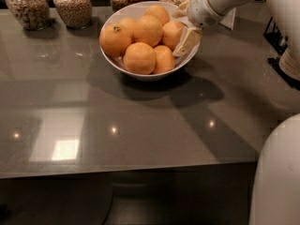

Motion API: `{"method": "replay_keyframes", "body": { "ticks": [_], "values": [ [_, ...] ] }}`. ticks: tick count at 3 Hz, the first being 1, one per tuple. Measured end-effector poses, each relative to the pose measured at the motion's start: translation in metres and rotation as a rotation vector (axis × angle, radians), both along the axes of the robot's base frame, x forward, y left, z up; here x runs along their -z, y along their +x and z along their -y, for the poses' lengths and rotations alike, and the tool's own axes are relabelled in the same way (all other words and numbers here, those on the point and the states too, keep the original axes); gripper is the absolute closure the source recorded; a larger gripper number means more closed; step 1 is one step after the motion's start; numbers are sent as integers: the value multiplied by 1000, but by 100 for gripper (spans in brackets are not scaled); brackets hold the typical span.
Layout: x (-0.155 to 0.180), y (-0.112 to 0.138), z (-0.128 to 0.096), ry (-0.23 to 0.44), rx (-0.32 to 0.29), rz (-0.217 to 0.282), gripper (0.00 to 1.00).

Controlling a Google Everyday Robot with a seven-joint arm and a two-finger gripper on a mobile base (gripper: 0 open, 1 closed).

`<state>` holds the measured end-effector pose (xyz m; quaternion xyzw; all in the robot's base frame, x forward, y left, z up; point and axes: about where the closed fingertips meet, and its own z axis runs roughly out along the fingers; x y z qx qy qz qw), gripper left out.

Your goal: Pick orange from white bowl

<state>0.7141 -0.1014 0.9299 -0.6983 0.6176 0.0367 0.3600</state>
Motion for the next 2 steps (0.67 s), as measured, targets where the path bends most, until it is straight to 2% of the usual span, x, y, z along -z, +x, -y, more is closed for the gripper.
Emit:
{"method": "replay_keyframes", "body": {
  "ticks": [2],
  "values": [
    [4,10,-13,-23,-66,34,33]
  ]
}}
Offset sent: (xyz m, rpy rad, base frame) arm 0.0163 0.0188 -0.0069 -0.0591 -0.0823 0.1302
